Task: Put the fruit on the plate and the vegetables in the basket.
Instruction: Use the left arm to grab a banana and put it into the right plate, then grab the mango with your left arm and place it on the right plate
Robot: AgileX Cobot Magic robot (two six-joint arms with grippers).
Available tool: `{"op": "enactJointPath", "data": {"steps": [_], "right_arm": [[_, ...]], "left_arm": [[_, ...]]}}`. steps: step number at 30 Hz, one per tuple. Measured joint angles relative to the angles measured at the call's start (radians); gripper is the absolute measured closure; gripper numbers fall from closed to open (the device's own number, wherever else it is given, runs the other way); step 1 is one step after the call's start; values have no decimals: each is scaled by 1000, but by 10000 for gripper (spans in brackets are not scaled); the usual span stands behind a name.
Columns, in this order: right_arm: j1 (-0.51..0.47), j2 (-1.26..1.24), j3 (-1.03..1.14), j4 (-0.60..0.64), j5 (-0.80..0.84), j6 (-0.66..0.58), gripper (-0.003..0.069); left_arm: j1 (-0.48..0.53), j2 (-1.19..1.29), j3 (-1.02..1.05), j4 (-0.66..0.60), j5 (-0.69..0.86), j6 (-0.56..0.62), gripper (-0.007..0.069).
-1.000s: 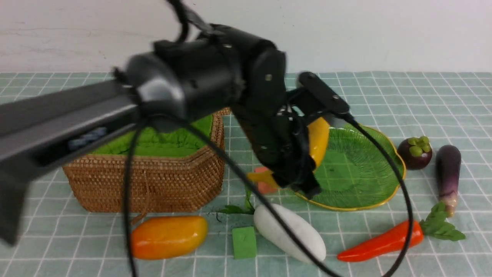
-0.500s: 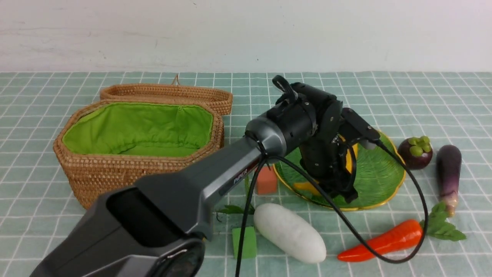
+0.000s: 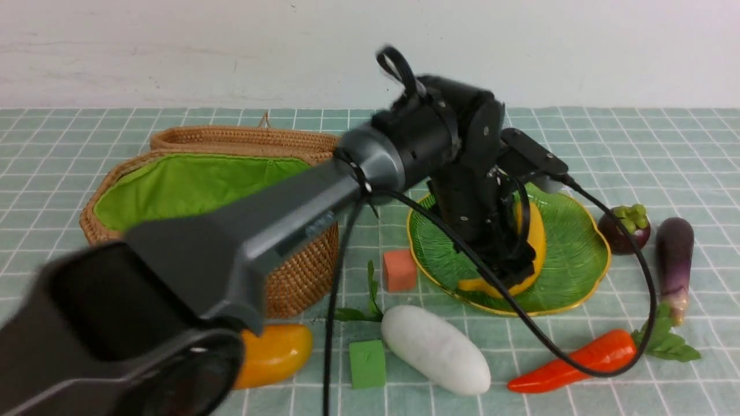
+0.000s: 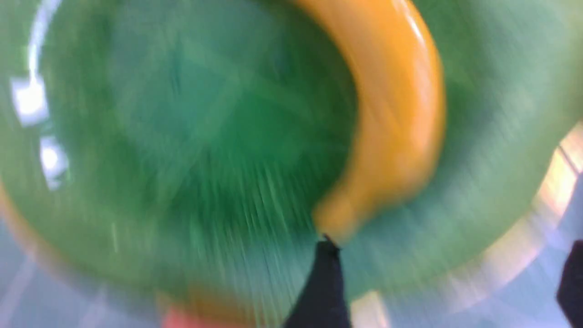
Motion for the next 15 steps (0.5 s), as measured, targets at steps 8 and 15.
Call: {"op": "enactJointPath", "data": {"steps": [8,15], "right_arm": [[0,0,0,-13,-32,0,550],[0,0,0,-13,-34,-22,547]], "left_arm": [[0,-423,314,13,55,-14,606],[1,-671,825,91,36,28,615]]}}
